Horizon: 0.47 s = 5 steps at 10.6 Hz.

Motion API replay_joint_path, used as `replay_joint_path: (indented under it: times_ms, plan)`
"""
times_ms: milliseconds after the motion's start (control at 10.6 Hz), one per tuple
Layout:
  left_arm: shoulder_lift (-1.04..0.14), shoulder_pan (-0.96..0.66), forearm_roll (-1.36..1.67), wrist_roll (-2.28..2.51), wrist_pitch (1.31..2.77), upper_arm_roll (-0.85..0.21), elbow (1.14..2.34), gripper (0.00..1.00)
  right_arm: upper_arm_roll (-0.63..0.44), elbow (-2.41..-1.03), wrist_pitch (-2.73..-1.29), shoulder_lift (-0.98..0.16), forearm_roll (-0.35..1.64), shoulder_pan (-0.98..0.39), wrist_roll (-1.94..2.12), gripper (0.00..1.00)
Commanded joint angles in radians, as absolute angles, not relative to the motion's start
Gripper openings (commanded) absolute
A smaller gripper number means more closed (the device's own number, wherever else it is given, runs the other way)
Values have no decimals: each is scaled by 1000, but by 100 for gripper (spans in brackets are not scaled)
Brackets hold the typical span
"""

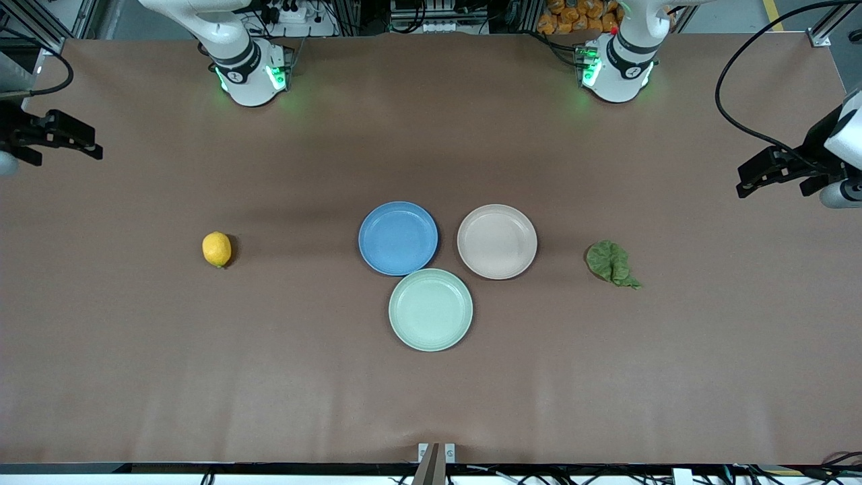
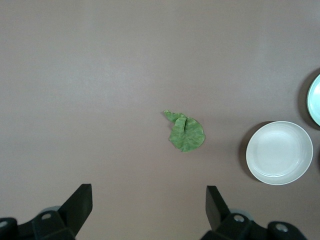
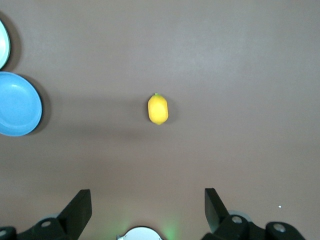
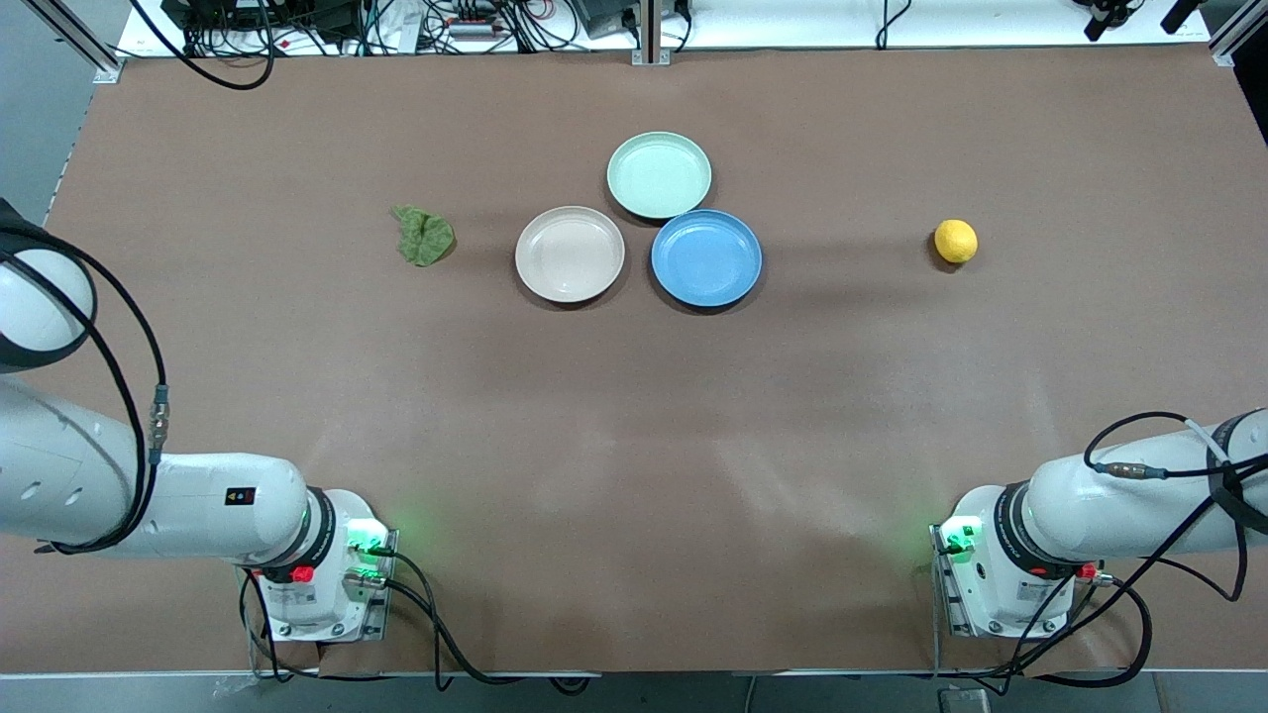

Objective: Pick lemon and lettuce from blue and beige plates

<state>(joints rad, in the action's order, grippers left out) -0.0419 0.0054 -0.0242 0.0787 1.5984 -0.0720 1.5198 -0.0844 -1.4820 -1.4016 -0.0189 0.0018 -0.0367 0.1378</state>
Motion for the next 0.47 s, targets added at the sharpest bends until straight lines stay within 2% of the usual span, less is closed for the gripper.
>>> replay_joint_path:
  times_ms: [0,376]
  plan:
    - [-38,8,-43,61,1580,-74,1513,100,-72,-1407,-1379,-64,-12,-26,100,100]
    - [-38,8,-43,63,1580,-74,1513,100,-71,-1417,-1445,-72,-28,-31,98,100]
